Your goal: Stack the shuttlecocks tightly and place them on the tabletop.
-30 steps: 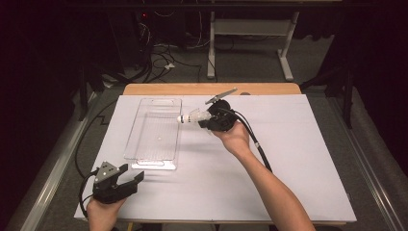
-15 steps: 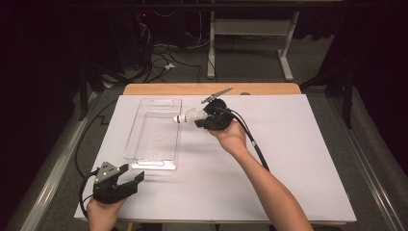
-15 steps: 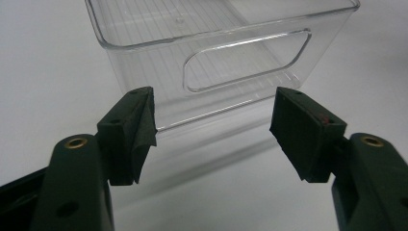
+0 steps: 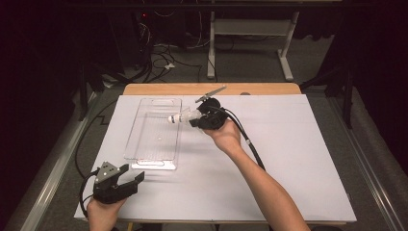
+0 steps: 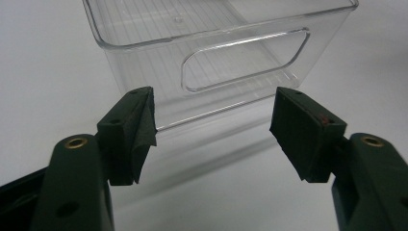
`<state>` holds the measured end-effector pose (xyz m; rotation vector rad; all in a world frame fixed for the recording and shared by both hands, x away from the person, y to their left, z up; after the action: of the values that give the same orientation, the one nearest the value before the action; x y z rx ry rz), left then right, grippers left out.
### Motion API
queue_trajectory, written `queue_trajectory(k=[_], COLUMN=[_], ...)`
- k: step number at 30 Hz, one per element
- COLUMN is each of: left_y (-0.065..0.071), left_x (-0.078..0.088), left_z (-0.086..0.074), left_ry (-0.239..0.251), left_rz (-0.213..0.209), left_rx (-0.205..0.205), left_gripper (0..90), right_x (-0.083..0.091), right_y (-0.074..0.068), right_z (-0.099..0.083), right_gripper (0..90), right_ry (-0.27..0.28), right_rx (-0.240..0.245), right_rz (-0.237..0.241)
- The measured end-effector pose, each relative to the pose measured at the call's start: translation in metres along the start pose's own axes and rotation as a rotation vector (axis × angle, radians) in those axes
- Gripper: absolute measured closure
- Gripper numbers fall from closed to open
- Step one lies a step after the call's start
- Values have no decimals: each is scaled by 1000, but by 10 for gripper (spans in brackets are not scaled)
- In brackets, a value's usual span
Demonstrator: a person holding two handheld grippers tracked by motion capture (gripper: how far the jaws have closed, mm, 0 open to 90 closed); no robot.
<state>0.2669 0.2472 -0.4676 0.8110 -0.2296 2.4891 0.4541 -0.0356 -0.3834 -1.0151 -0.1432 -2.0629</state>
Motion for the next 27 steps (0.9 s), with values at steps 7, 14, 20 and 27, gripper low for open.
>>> queue_trajectory(k=[7, 14, 20, 27], left_y=[0, 0, 0, 1], left_x=[0, 0, 0, 0], left_z=[0, 0, 0, 0], left_ry=[-2, -2, -2, -5], left_rz=[-2, -4, -7, -11], left_rx=[-3, -2, -4, -9], left_gripper=[332, 332, 331, 332], right_x=[-5, -10, -15, -19], right_y=[-4, -9, -12, -17], right_z=[4, 8, 12, 18], right_gripper=[893, 893, 893, 893], right_ry=[-2, -9, -12, -15], right_rx=[6, 10, 14, 24], right_rz=[6, 11, 16, 15])
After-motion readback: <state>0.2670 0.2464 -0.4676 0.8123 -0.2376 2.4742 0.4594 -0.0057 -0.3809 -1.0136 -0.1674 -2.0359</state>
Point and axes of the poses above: each handheld gripper's, and its own axes: x roughly backward along the jaws, z roughly out of its top, y roughly to its right, the point moved 2 cm from there along -x, roughly forward along the jaws, and after that the axes turned 8 degrees about -x, right-handed, at the moved point
